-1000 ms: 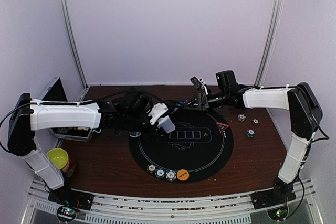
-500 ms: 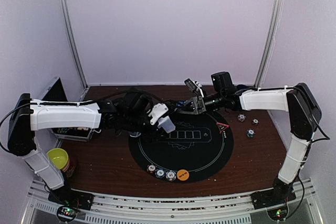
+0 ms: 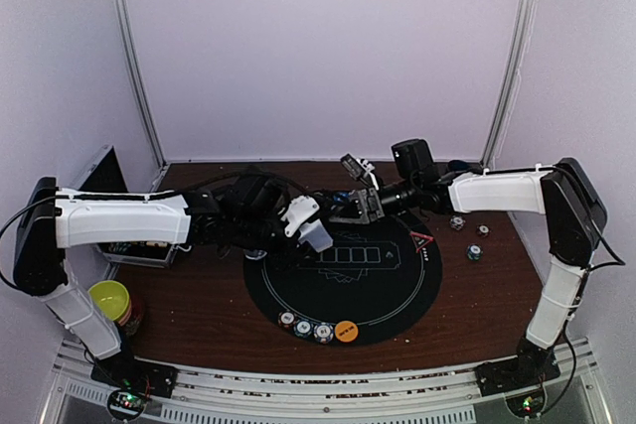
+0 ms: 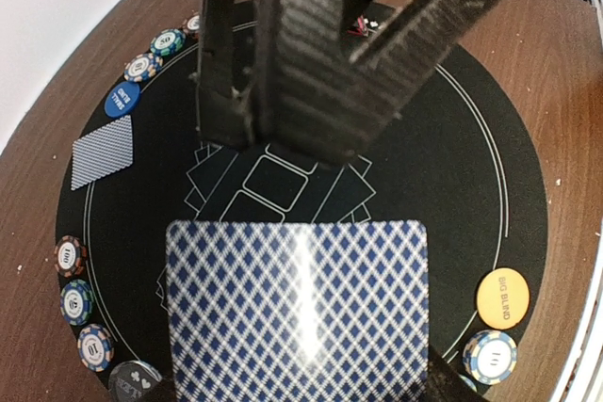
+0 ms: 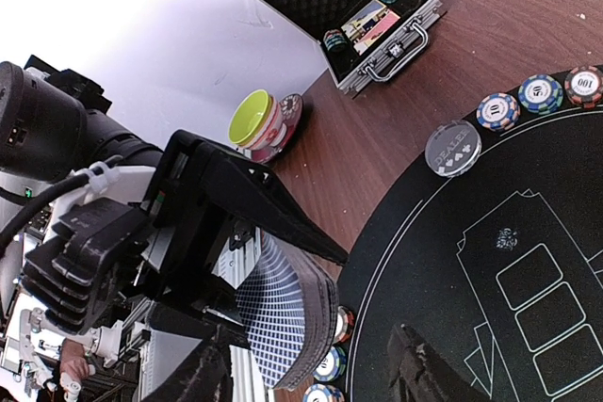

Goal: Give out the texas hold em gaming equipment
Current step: Pick up the poker card from the face-down deck piles.

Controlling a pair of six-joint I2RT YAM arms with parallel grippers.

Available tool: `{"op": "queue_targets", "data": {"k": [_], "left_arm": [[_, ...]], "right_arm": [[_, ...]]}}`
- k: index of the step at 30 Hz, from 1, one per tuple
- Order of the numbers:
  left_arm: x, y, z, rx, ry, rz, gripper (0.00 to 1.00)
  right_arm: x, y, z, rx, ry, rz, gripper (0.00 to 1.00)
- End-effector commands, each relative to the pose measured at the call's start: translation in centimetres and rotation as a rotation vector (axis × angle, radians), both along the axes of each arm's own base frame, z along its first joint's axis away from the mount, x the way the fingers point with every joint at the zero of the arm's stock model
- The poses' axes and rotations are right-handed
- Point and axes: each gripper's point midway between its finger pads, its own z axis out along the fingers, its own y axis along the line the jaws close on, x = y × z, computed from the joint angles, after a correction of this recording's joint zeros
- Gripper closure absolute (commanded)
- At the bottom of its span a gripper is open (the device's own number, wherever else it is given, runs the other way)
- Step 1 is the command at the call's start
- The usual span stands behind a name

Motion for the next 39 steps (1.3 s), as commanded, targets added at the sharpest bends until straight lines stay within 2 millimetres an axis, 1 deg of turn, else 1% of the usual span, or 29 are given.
{"op": "queue_targets", "data": {"k": [1,5,11,13,15,20,28,32,36,38,39], "left_arm": [[0.0,-0.4,2.5,-0.054,-0.051,-0.009,0.40],[0.0,-0.4,2.4,-0.052,-0.051,-0.009,0.40],[0.0,-0.4,2.4,-0.050,-0.052,-0.009,0.40],[-0.1,-0.4,2.4,-0.051,-0.052,-0.011,0.40],[-0.1,-0.4,2.5,-0.051,-0.054,-0.012,0.40],[-0.3,-0.5,2.4,-0.050,-0.055,-0.019,0.40],[-0.3,-0.6,2.3,-0.046,-0.057,-0.023,0.40],[-0.3,-0.6,2.2,-0.045,-0.057,-0.025,0.40],[-0.3,-0.6,2.2,-0.043,-0.055,-0.025,0.40],[-0.3,-0.6,2.1,-0.043,-0.055,-0.027,0.40],[-0.3,-0.6,2.2,-0.044,-0.055,-0.027,0.40]], "right_arm": [[-0.3,0.8,-0.8,-0.015,0.002,0.012,0.43],[-0.8,1.4,-1.6,-0.034,0.009,0.034,0.42],[-2.2,2.3,-1.8,-0.045,0.002,0.073,0.42],[-2.3,2.6,-2.0,-0.058,-0.009,0.076,0.42],[-2.2,2.7,-2.3,-0.071,-0.009,0.066,0.41],[-1.1,3.0,-2.9,-0.085,0.037,0.004,0.41],[-0.1,3.3,-3.8,-0.089,0.117,-0.044,0.44],[0.4,3.2,-3.8,-0.075,0.159,-0.055,0.44],[0.2,3.4,-3.6,-0.057,0.187,-0.043,0.44],[0.4,3.3,-3.8,-0.064,0.179,-0.054,0.47],[0.5,3.3,-4.0,-0.072,0.176,-0.062,0.50]]}}
